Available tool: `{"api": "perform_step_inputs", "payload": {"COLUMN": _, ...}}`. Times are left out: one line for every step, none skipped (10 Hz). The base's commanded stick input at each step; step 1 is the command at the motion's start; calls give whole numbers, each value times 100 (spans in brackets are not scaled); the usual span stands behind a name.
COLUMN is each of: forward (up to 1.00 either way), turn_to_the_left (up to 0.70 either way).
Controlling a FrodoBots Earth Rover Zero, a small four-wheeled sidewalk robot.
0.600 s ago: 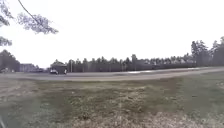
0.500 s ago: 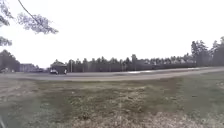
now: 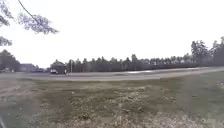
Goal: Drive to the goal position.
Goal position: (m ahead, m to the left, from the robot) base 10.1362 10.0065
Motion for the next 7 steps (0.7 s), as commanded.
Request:
{"api": "perform_step_inputs", "payload": {"forward": 70, "turn_to_the_left": 23}}
{"api": "perform_step_inputs", "payload": {"forward": 70, "turn_to_the_left": 33}}
{"api": "perform_step_inputs", "payload": {"forward": 70, "turn_to_the_left": 35}}
{"api": "perform_step_inputs", "payload": {"forward": 70, "turn_to_the_left": 35}}
{"api": "perform_step_inputs", "payload": {"forward": 70, "turn_to_the_left": 32}}
{"api": "perform_step_inputs", "payload": {"forward": 70, "turn_to_the_left": 17}}
{"api": "perform_step_inputs", "payload": {"forward": 70, "turn_to_the_left": 1}}
